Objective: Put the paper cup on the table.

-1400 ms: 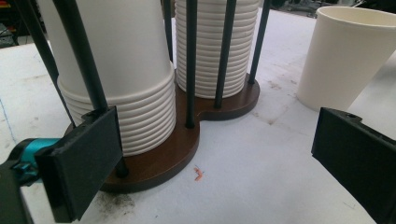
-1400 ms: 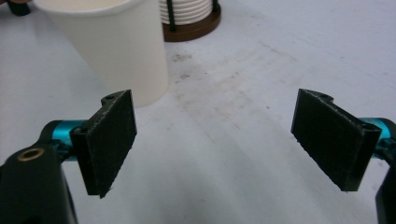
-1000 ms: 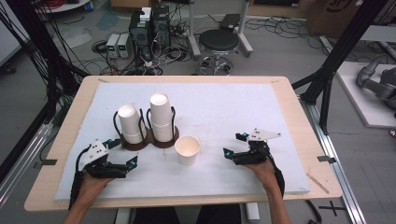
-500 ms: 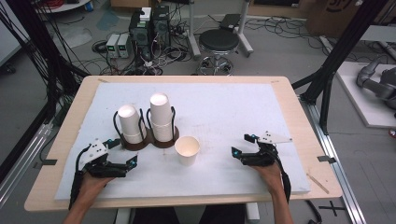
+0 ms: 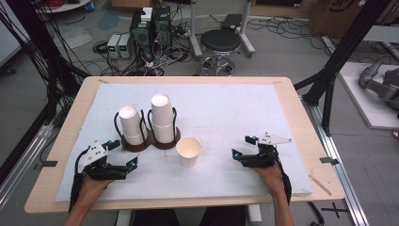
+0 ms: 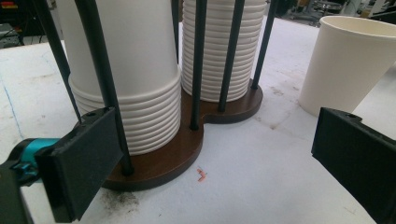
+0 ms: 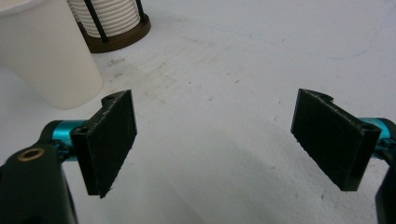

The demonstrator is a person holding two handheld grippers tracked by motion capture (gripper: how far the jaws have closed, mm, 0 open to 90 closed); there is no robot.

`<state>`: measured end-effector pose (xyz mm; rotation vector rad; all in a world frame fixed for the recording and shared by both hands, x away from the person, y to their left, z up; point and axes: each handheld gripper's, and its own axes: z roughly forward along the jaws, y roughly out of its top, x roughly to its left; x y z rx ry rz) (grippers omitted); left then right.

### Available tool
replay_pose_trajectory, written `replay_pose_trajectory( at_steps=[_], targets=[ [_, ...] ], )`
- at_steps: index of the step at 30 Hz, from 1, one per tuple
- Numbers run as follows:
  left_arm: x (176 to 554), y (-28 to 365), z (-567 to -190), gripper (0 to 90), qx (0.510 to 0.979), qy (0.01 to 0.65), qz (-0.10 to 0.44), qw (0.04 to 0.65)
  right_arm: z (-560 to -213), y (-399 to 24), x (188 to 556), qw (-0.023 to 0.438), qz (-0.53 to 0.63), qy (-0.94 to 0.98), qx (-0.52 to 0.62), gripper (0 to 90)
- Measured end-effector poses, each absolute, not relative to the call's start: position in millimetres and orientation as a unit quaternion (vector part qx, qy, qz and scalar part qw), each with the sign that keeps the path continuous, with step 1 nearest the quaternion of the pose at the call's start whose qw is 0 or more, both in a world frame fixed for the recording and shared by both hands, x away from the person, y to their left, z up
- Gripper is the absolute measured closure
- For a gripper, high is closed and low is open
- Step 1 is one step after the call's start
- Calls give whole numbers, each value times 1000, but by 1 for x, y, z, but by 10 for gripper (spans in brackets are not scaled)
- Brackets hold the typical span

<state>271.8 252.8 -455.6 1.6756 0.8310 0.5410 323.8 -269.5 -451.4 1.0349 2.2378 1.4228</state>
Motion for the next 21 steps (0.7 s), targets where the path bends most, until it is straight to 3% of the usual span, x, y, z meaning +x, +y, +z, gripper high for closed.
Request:
replay_pose_trajectory(
  at_steps=[21],
  targets=[
    [273, 253, -456, 17, 714, 355, 224, 560, -451, -270, 321, 158, 501, 776, 348, 147]
  ],
)
